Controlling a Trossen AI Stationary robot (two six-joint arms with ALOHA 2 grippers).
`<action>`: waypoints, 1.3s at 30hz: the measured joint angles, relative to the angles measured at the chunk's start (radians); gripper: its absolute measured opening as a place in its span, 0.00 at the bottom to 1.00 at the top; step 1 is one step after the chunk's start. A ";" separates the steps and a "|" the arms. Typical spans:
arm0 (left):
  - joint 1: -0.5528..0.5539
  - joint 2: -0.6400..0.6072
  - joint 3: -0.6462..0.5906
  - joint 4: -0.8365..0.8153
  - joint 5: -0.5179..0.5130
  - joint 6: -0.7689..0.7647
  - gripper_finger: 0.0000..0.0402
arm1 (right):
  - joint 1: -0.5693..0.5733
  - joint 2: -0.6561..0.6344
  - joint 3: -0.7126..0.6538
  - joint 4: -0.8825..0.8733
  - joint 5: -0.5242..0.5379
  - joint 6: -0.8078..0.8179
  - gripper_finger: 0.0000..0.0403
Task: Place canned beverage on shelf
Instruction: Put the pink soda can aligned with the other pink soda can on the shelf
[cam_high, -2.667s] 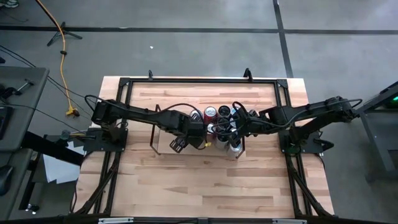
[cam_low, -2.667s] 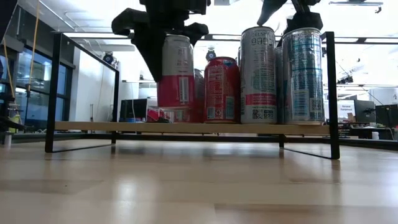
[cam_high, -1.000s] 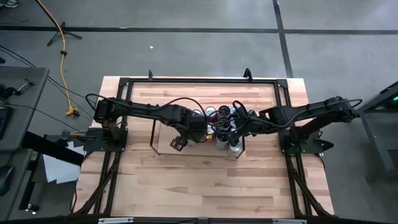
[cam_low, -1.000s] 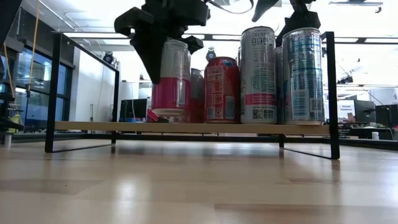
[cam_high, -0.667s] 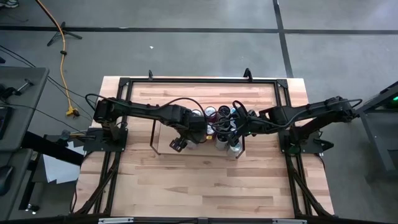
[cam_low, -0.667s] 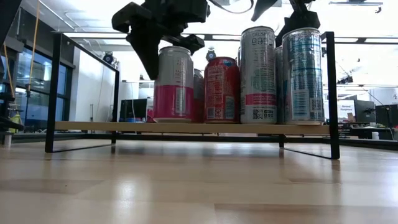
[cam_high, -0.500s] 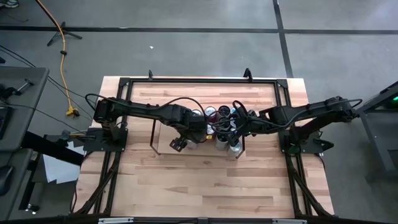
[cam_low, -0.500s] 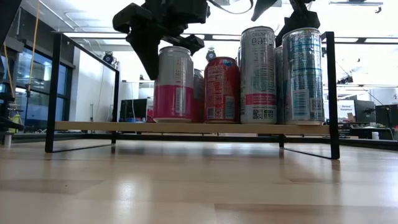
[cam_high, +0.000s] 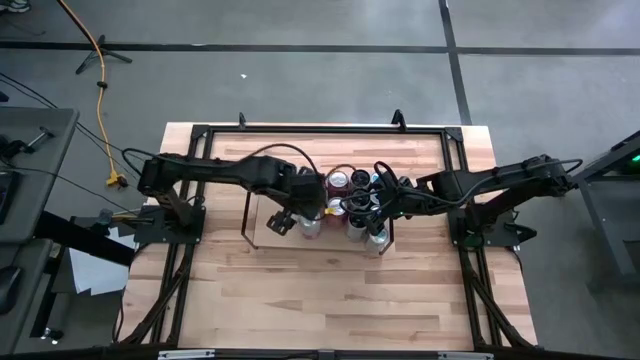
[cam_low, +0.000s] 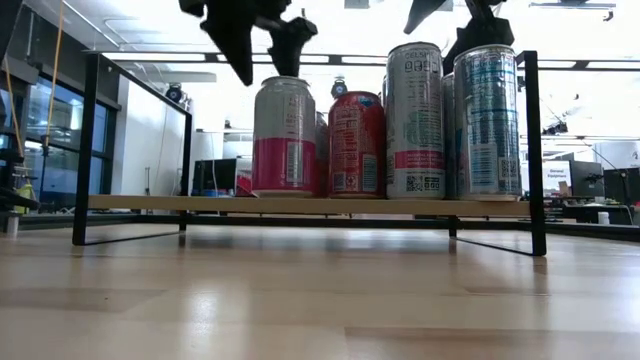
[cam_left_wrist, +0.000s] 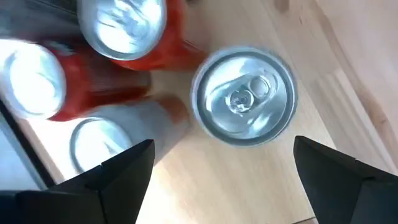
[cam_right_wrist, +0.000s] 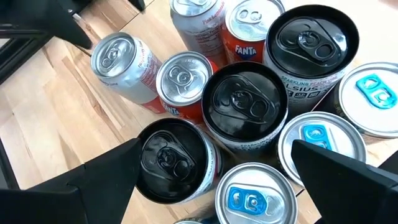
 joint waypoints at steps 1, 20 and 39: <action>0.000 -0.012 0.007 -0.003 -0.002 -0.009 0.84 | 0.000 0.000 0.000 0.001 0.000 -0.002 0.99; -0.056 -0.254 0.025 -0.037 0.156 -0.767 0.84 | 0.000 0.000 0.000 0.004 0.026 -0.029 0.99; -0.356 -0.448 -0.682 0.763 -0.277 -1.282 0.03 | 0.000 0.000 0.000 -0.006 0.026 -0.046 0.99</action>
